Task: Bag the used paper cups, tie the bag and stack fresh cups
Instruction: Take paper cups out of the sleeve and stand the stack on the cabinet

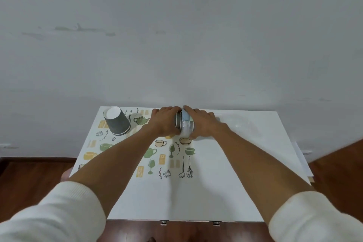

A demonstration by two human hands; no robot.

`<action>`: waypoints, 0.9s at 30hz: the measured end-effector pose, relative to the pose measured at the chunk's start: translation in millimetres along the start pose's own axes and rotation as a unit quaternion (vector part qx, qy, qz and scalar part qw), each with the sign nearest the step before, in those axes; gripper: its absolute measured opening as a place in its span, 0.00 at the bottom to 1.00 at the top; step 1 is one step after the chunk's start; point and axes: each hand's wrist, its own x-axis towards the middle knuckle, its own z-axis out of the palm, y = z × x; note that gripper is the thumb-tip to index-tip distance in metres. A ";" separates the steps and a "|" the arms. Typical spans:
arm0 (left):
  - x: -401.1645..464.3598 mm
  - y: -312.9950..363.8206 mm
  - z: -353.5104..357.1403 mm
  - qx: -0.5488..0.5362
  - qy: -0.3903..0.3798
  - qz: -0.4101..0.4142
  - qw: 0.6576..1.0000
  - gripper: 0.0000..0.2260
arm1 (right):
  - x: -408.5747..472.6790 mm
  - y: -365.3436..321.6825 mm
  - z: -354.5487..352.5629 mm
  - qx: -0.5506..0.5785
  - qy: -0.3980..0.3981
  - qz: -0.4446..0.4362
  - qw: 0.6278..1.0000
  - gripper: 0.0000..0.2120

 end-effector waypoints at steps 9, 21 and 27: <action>2.8 -2.5 6.2 0.057 0.012 0.027 0.998 0.38 | 3.5 16.8 19.5 -0.002 0.067 -0.019 0.998 0.53; 4.9 -0.8 -6.0 0.026 -0.024 0.000 0.999 0.23 | -10.5 23.7 19.7 -0.019 0.117 -0.044 0.992 0.49; 2.1 -14.5 -30.7 0.080 -0.016 0.025 0.996 0.35 | -12.0 28.4 5.2 -0.015 0.144 -0.022 0.989 0.46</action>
